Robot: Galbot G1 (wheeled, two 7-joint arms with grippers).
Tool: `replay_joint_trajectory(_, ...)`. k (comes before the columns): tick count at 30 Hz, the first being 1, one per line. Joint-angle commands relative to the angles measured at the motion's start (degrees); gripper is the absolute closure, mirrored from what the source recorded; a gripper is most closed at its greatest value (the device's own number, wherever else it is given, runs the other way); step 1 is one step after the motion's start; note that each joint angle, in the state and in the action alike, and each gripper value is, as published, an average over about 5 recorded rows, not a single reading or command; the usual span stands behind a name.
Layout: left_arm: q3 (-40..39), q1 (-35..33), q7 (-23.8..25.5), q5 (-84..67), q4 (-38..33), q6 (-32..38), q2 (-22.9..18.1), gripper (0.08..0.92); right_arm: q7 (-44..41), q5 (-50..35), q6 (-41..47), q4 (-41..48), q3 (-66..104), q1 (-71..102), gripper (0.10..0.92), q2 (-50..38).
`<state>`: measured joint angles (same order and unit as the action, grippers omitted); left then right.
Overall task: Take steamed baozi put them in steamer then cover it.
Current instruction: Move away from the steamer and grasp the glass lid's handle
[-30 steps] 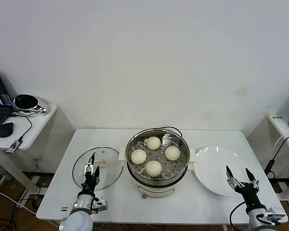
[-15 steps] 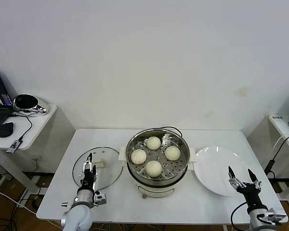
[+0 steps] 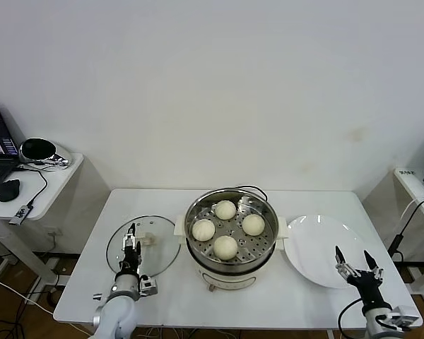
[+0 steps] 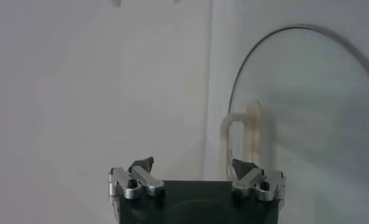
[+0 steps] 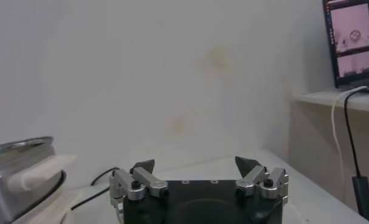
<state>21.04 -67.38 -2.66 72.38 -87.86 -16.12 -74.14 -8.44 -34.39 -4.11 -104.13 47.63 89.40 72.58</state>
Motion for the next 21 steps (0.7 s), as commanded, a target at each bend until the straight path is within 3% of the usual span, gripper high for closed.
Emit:
replay_joint_trajectory(1, -0.4, 1.4, -0.1, -0.3, 1.7, -0.9, -0.1, 0.177, 0.0, 0.0, 0.1, 0.2, 0.1, 0.2, 0.203, -0.2)
replay_joint_trajectory(21, -0.3, 6.8, -1.1, -1.6, 8.7, -2.0, -1.3, 0.177, 0.0, 0.3, 0.2, 0.9, 0.5, 0.4, 0.203, -0.1)
